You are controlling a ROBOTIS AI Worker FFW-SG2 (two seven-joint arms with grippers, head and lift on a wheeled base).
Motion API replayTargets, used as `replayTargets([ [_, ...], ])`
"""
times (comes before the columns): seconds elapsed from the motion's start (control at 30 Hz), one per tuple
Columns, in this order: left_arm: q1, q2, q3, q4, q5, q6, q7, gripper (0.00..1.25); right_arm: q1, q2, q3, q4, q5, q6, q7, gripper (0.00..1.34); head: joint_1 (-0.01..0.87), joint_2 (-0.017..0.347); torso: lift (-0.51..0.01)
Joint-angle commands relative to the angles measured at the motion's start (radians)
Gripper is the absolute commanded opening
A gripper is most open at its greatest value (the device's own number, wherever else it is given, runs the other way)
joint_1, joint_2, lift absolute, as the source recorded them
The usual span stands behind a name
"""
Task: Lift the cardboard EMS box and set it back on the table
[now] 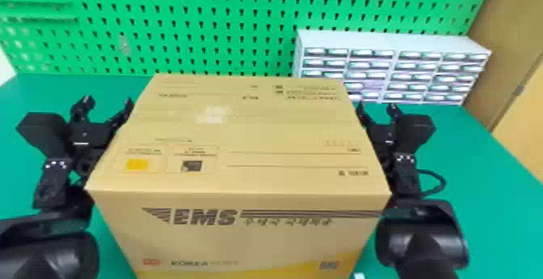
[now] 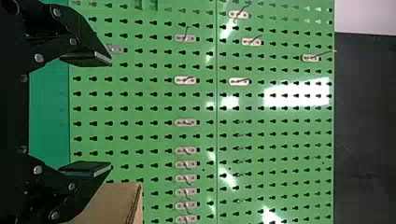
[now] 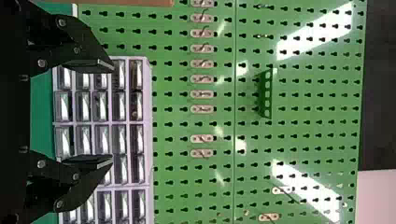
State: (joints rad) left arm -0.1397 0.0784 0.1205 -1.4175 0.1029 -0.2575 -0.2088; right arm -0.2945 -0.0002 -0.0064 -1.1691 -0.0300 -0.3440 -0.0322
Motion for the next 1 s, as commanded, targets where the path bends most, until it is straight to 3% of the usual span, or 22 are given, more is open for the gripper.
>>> replayTargets([
  [0.0,-0.003,0.0,0.015,-0.017,0.003,0.0,0.009,0.79,0.0,0.001,0.016,-0.061,-0.007,0.066,0.0,0.77,0.678,-0.014,-0.095],
  [0.2,-0.005,0.0,0.034,-0.075,-0.009,0.037,0.043,0.79,-0.005,-0.015,0.039,-0.152,-0.007,0.151,0.0,0.77,0.678,-0.014,-0.095],
  [0.53,-0.023,0.0,0.065,-0.138,-0.023,0.072,0.068,0.79,-0.014,-0.014,0.039,-0.271,0.013,0.238,0.0,0.77,0.678,-0.014,-0.095],
  [0.97,-0.028,0.0,0.07,-0.144,-0.023,0.076,0.072,0.79,-0.012,-0.006,0.029,-0.297,0.03,0.25,0.0,0.77,0.678,-0.014,-0.095],
])
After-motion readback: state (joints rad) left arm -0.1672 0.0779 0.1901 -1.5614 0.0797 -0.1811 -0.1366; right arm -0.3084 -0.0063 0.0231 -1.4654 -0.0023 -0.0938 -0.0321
